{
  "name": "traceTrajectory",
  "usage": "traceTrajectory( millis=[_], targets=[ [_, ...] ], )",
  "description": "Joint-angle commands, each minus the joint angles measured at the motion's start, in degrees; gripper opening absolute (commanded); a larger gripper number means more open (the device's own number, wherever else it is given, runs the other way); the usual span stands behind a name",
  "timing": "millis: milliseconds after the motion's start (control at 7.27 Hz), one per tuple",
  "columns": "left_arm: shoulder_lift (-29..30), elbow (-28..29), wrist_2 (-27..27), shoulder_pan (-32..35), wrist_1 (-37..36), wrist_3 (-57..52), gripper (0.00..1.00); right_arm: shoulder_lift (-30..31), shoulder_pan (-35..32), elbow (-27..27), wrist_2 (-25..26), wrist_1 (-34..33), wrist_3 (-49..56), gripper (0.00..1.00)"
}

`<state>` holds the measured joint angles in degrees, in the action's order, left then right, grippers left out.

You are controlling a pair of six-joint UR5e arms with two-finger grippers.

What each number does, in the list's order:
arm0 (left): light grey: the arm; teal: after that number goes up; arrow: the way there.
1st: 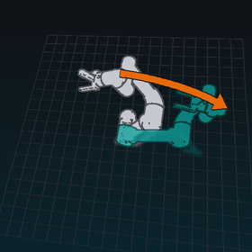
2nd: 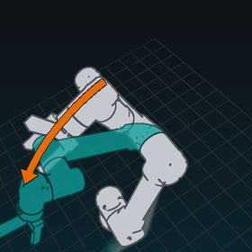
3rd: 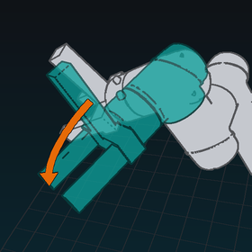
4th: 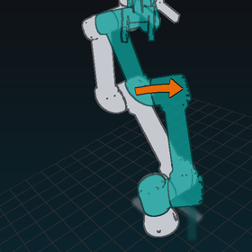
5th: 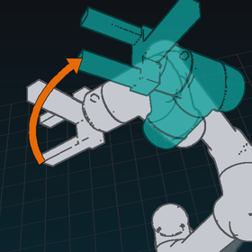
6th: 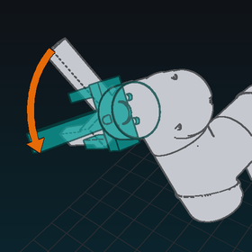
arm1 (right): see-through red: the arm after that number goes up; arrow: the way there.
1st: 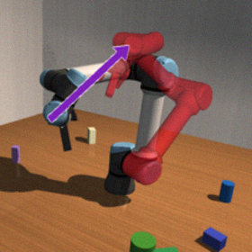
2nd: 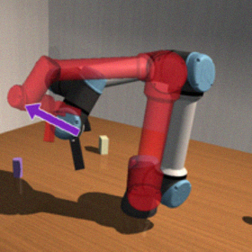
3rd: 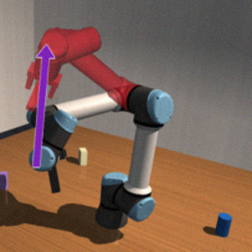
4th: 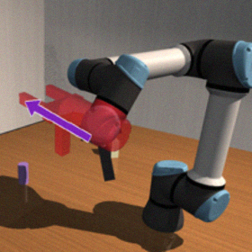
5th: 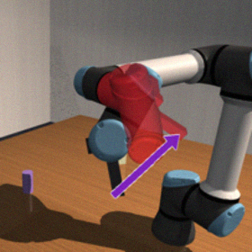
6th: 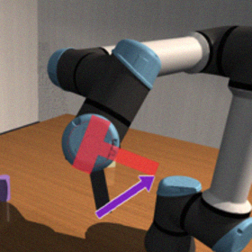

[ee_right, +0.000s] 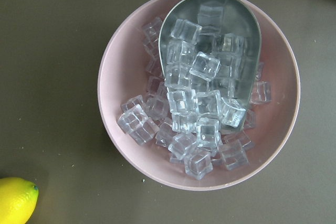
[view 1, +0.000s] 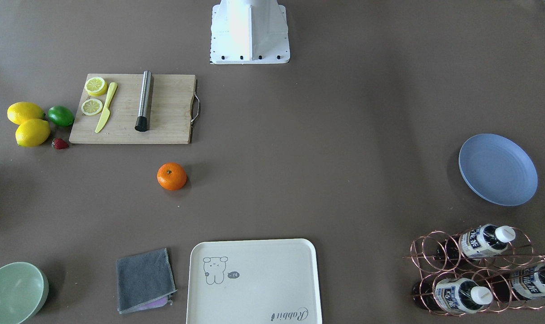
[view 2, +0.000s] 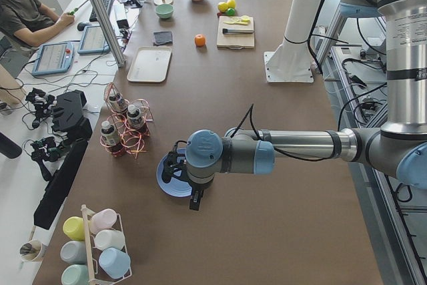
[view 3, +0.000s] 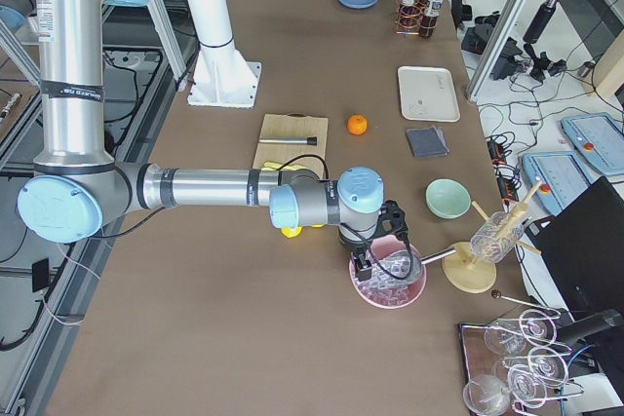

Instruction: Pick orange to plate

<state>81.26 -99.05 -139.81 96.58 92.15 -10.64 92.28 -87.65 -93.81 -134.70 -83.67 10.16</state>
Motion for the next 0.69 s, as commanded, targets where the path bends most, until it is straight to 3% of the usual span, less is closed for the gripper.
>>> traceTrajectory(
  millis=[0, 550],
  targets=[
    [-0.2, -0.1, 0.1, 0.0, 0.0, 0.1, 0.98, -0.4, -0.1, -1.2, -0.2, -0.2, -0.3, 1.0],
    [-0.3, -0.6, 0.7, -0.1, 0.3, -0.3, 0.98, 1.2, 0.0, -2.2, 0.1, 0.3, 0.0, 1.0]
  ],
)
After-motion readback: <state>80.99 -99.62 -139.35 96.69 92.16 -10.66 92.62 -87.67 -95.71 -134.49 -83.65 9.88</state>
